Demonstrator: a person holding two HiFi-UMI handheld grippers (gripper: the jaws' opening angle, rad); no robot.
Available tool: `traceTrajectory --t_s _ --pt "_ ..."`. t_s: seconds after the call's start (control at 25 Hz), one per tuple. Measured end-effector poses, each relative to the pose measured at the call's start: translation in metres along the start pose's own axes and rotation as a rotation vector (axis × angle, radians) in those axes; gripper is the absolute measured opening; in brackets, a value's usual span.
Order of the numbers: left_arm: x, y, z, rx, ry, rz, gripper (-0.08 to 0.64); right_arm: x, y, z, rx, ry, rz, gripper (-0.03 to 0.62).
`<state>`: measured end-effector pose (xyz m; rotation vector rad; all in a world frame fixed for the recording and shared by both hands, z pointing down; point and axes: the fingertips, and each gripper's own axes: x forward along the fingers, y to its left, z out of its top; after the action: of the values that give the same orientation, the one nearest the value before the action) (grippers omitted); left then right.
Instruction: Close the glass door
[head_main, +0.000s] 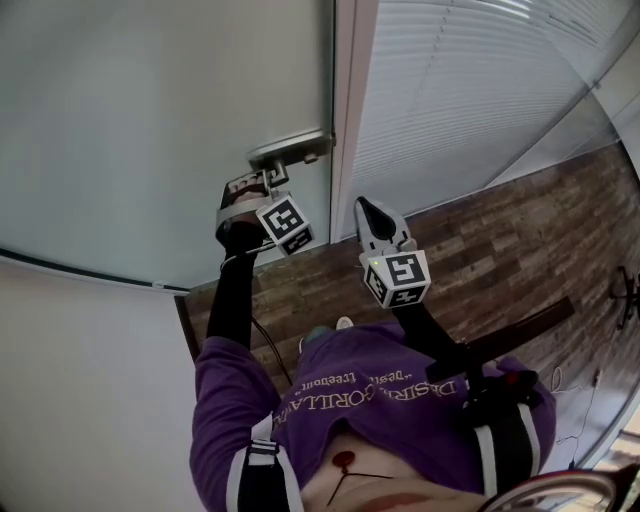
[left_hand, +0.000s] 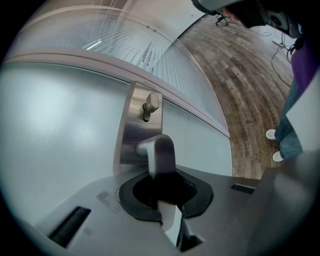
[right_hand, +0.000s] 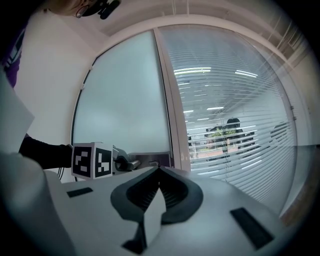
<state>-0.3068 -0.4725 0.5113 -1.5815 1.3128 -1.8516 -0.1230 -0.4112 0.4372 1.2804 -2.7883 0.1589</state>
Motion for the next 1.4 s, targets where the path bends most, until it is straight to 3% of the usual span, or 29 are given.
traceTrajectory --t_s 1.24,1.4 --pt "0.0 -0.002 -0.005 0.006 -0.009 -0.046 0.018 0.01 0.027 0.006 0.032 -0.018 -0.084 -0.011" --pt "0.0 -0.004 0.001 0.005 -0.05 -0.048 0.018 0.01 0.026 0.007 0.027 -0.018 -0.088 -0.011"
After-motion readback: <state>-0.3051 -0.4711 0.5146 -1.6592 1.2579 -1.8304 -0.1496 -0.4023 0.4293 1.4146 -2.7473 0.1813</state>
